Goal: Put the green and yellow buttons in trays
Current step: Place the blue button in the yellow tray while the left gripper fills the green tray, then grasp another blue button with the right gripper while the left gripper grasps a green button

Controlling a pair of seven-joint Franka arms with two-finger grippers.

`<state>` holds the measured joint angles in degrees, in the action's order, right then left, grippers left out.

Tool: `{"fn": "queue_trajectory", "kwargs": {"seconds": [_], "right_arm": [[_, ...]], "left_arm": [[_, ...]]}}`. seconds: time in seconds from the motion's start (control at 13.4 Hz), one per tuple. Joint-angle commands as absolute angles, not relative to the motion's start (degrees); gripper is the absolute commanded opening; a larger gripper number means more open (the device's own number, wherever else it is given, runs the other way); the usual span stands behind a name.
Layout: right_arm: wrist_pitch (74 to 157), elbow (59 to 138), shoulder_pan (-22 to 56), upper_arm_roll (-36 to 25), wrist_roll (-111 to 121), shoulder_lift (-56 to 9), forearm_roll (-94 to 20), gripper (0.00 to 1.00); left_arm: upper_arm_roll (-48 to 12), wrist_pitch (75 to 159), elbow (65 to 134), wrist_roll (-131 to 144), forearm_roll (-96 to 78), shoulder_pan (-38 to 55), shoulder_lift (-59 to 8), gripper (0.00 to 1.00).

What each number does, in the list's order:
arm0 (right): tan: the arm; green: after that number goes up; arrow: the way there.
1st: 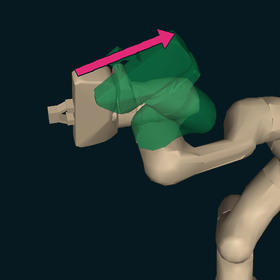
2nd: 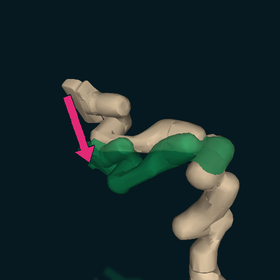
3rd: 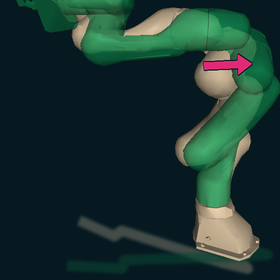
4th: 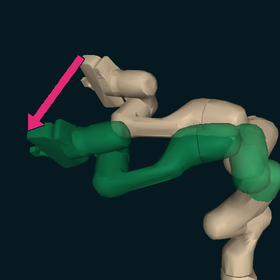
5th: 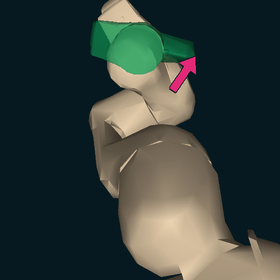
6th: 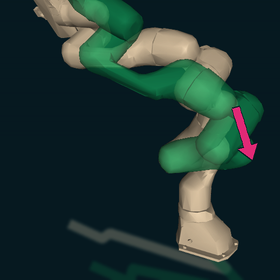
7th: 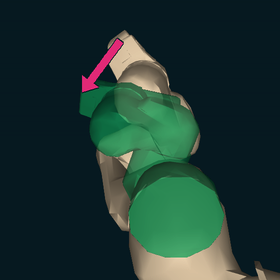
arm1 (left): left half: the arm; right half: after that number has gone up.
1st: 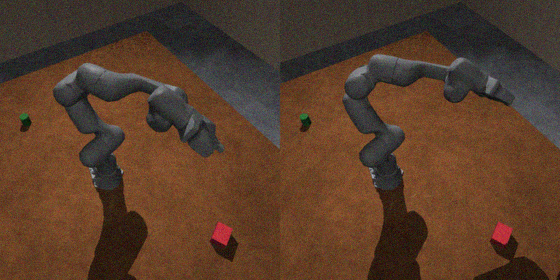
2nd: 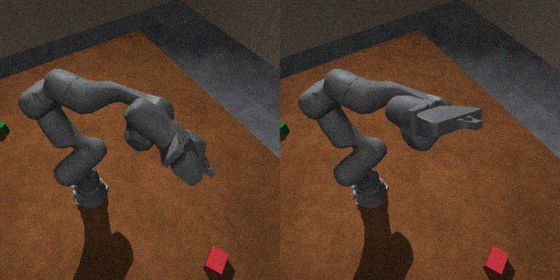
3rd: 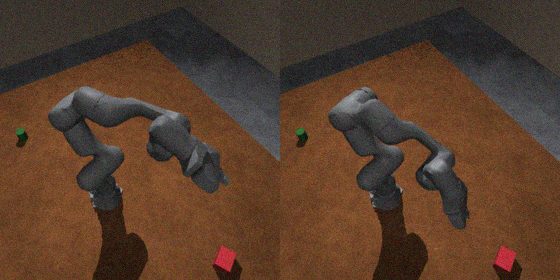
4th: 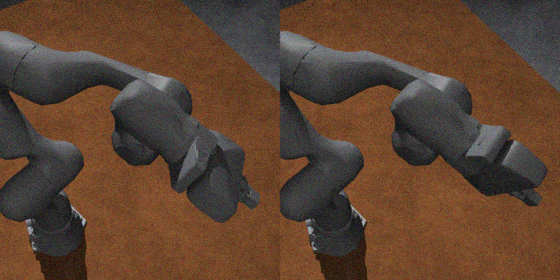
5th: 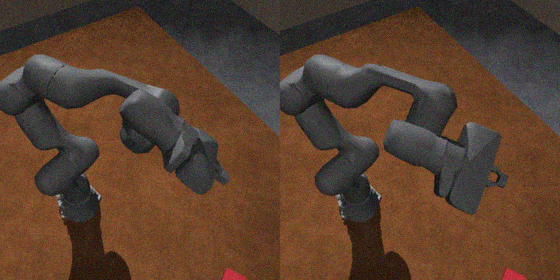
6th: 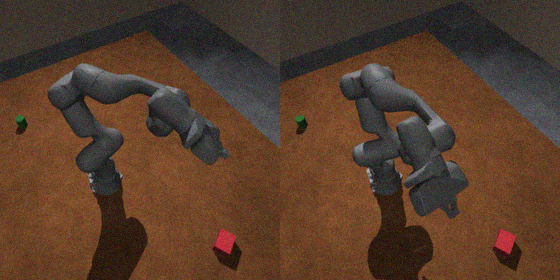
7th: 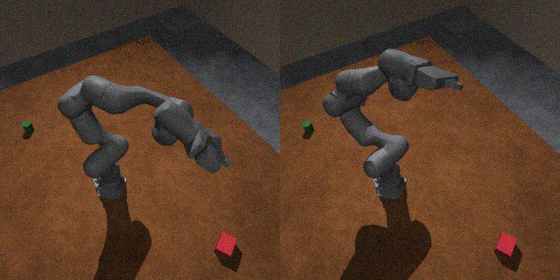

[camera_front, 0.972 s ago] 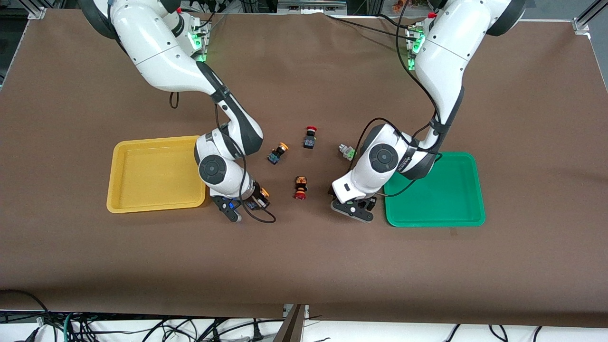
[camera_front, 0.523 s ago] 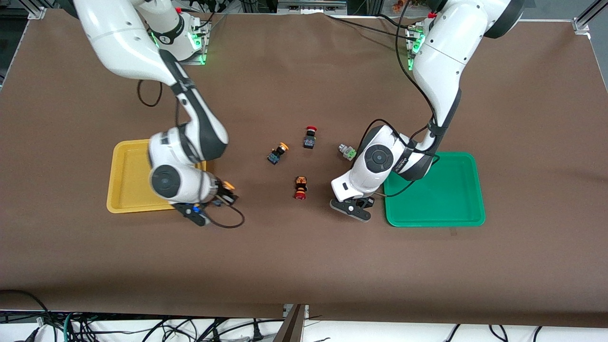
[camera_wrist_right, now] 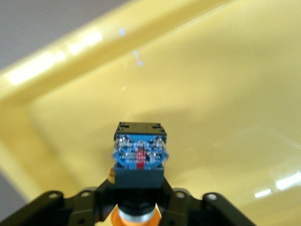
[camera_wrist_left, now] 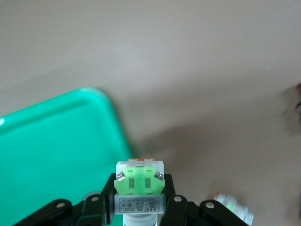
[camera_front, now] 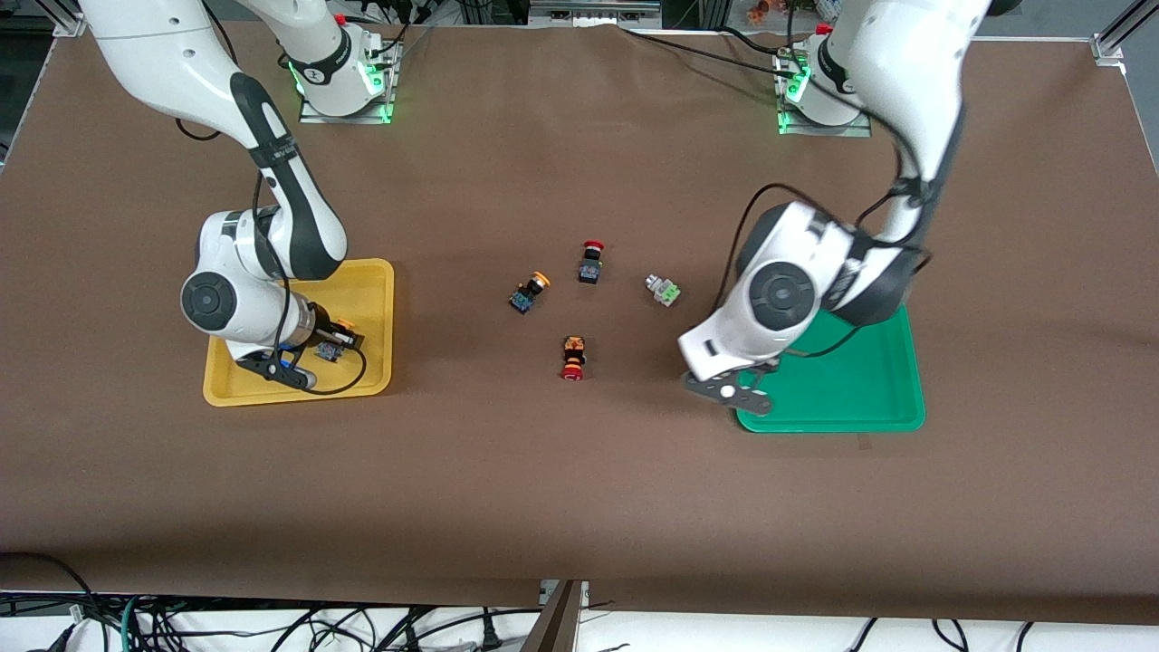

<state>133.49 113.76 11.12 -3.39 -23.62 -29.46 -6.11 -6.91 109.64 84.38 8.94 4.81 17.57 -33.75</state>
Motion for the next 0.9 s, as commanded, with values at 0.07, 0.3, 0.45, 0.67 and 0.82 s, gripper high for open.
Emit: {"fn": "queue_trajectory", "kwargs": {"seconds": [0.07, 0.3, 0.45, 0.67, 0.82], "right_arm": [[125.57, 110.52, 11.33, -2.2, -25.2, -25.93, -9.73, 0.98], [115.85, 99.51, 17.64, -2.11, -38.97, -28.29, -14.14, 0.98], [117.59, 98.79, 23.7, -2.2, -48.56, -29.7, -19.83, 0.98], [125.04, 98.88, 32.93, -2.2, -60.34, -31.9, -23.91, 0.98], [128.31, 99.14, 36.37, -2.2, -63.71, -33.83, -23.91, 0.98]], "left_arm": [[-7.12, 107.22, 91.21, 8.18, 11.32, 11.27, -32.95, 0.07], [-7.21, 119.21, 99.37, 6.94, 13.89, 8.19, -34.1, 0.1], [-7.21, 122.96, 101.16, 6.94, 13.8, 7.56, -33.75, 0.83], [-8.52, 116.48, 100.37, 7.56, 11.79, 7.82, -29.55, 1.0], [-9.84, 111.82, 100.37, 8.34, 3.39, 7.73, -25.86, 1.0]]}}
